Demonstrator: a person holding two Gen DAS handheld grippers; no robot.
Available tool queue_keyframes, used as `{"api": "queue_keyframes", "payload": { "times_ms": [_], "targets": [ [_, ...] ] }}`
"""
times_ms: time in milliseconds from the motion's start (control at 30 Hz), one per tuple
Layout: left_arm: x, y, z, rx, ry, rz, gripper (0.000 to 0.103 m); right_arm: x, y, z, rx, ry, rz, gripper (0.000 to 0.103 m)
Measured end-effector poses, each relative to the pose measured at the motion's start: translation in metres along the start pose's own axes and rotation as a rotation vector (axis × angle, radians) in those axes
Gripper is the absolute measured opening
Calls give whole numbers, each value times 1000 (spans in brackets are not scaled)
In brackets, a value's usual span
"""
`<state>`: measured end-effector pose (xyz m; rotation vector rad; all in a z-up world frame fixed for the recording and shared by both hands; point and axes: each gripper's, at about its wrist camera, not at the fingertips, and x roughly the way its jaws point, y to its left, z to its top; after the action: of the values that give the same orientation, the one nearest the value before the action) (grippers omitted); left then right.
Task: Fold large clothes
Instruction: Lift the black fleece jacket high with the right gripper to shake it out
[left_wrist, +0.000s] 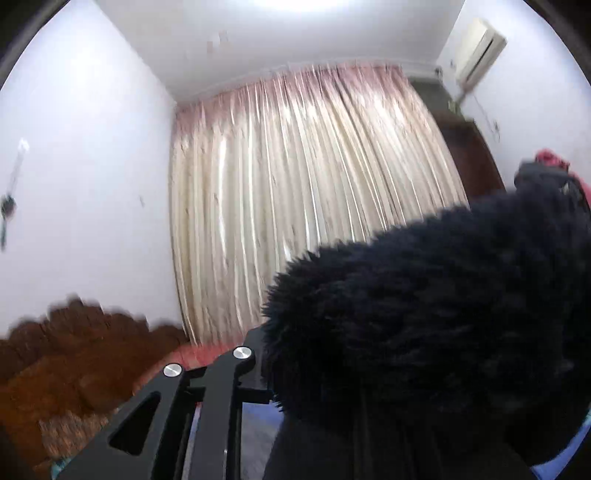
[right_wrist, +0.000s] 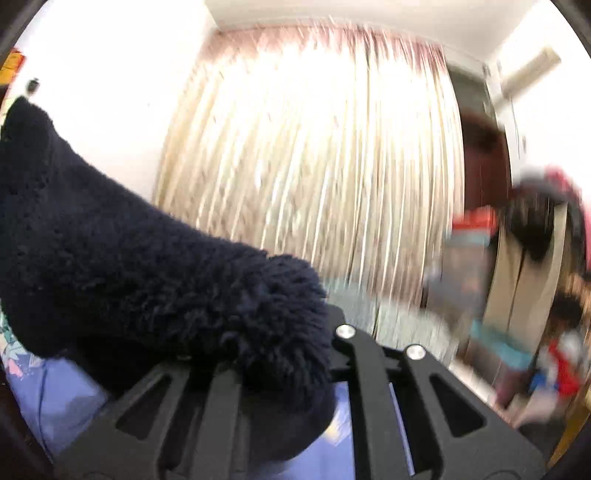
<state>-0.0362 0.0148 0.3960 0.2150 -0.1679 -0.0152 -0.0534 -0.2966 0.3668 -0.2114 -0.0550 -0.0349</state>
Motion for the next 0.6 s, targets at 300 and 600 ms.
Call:
{"api": "queue_keyframes", "payload": {
  "times_ms": [300, 600],
  "targets": [
    [-14, 26, 80, -7, -131, 55, 39, -40, 0, 105, -158, -144, -45, 7],
    [91, -41, 35, 76, 105, -30, 40, 64, -27, 32, -139, 140, -28, 7]
  ]
}}
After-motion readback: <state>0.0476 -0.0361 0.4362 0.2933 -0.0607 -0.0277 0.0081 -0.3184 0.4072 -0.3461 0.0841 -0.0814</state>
